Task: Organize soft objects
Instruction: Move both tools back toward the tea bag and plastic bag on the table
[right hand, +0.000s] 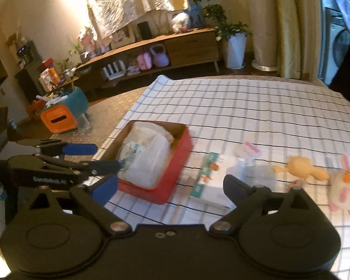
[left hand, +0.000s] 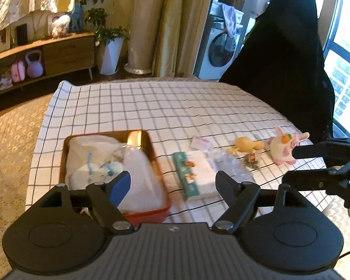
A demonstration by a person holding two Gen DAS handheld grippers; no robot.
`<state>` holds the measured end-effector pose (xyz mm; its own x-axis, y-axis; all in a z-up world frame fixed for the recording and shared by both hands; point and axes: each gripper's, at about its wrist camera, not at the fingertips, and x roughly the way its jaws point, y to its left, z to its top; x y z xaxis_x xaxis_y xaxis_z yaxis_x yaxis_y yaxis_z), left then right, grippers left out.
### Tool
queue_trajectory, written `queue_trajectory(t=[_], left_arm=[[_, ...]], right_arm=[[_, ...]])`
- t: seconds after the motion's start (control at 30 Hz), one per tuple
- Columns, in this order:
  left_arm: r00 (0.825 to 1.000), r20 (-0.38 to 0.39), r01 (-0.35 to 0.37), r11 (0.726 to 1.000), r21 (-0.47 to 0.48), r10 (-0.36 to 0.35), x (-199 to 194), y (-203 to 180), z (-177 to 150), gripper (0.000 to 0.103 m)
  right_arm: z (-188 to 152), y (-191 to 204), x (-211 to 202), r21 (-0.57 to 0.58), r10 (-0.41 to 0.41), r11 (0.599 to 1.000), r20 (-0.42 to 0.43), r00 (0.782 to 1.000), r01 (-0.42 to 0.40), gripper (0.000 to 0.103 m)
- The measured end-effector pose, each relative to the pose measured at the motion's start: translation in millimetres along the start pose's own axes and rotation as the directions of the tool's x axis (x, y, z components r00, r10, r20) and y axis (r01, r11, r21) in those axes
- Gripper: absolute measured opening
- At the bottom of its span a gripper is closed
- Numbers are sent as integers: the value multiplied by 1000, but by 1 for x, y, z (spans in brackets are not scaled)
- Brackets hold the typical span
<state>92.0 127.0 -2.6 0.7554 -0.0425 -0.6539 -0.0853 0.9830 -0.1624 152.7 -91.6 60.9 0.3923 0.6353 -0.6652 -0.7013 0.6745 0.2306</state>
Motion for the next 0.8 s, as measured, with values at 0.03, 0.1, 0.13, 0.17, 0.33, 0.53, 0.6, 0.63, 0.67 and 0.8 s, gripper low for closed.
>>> queue_trajectory(t=[0.03, 0.1, 0.13, 0.17, 0.33, 0.53, 0.6, 0.63, 0.67, 0.8], left_arm=[[1000, 5, 2, 1000, 5, -2, 1, -6, 0, 83], [1000, 17, 15, 1000, 1, -15, 2, -14, 1, 84], [999, 22, 25, 1000, -2, -25, 3, -18, 1, 84], [999, 25, 34, 999, -5, -34, 5, -21, 1, 84], [997, 36, 69, 998, -1, -69, 18, -43, 0, 93], [990, 45, 132, 991, 34, -134, 38, -69, -6, 100], [987, 32, 157, 987, 47, -158, 48, -77, -8, 100], [985, 23, 171, 984, 47, -172, 54, -80, -9, 100], [983, 14, 185, 982, 48, -185, 59, -83, -10, 100], [975, -6, 221, 974, 38, -221, 84, -98, -15, 100]], right_arm=[[-4, -4, -7, 3, -11, 1000, 7, 1000, 11, 99], [-10, -16, -17, 18, -29, 999, 20, 999, 28, 99], [-14, -21, -22, 24, -35, 999, 24, 999, 34, 99], [-17, -27, -27, 29, -44, 999, 29, 999, 43, 99], [-37, -53, -45, 43, -92, 995, 37, 995, 90, 99], [-56, -81, -54, 56, -138, 989, 36, 990, 136, 99], [-59, -92, -55, 62, -161, 985, 35, 986, 159, 99], [-61, -98, -55, 69, -174, 983, 34, 984, 171, 99], [-62, -102, -56, 77, -180, 981, 34, 983, 177, 99], [-62, -122, -50, 110, -210, 972, 25, 977, 206, 99]])
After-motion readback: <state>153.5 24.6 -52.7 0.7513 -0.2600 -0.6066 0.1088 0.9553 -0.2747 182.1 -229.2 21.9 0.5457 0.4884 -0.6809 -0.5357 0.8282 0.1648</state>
